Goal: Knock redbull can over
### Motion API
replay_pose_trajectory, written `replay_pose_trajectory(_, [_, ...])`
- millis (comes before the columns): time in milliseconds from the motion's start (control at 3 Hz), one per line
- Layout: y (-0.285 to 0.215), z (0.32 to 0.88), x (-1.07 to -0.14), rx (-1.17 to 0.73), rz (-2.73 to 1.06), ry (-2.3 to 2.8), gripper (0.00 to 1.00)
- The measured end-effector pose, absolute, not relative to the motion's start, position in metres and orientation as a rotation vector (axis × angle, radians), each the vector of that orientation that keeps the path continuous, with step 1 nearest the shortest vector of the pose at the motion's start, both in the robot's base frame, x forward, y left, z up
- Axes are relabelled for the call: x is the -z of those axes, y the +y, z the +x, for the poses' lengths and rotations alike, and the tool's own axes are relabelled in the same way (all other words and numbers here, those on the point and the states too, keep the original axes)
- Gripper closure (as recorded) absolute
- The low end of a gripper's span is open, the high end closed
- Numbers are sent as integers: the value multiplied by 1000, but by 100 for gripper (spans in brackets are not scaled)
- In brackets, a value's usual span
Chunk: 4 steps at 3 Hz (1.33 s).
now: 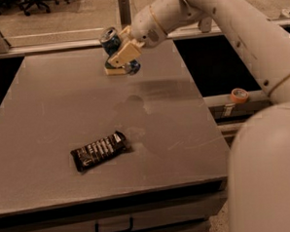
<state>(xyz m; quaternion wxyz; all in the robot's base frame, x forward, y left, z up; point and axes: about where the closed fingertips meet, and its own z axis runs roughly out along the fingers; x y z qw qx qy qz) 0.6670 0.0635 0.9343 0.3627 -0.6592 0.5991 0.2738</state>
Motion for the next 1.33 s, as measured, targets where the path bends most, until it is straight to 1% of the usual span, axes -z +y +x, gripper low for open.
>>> replay_pose_trajectory(333, [75, 661, -916, -620, -1932, 1627, 100])
replay_pose_trajectory(667, [72, 640, -892, -575, -2161, 1696, 100])
replay_pose_trajectory(1000, [62, 627, -878, -479, -2289, 1772, 100])
replay_pose_trajectory(1333, [59, 617, -872, -374, -2330, 1810, 84])
